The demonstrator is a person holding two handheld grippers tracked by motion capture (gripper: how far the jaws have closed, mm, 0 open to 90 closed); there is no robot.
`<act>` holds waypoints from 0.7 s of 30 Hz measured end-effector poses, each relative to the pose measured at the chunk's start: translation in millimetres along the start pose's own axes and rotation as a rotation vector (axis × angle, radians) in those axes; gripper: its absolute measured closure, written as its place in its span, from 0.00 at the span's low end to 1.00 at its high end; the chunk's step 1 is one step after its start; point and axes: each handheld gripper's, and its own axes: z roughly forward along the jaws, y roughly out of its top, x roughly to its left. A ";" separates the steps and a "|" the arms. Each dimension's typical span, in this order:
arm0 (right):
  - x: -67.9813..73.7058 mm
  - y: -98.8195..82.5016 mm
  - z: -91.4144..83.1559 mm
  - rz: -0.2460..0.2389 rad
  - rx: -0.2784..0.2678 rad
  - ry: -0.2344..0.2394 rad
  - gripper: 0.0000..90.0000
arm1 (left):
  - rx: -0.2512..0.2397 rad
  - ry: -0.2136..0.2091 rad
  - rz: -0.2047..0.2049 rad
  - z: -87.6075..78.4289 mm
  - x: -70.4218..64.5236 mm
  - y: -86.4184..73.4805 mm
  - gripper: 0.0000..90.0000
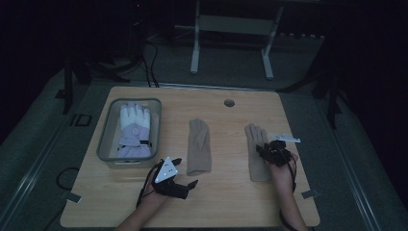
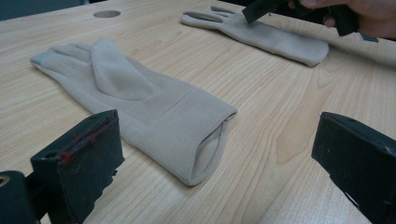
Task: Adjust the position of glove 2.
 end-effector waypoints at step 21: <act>-5.0 -10.7 6.7 -0.068 0.046 -0.042 0.88 | -0.001 -0.002 -0.003 -0.1 0.0 -0.1 0.02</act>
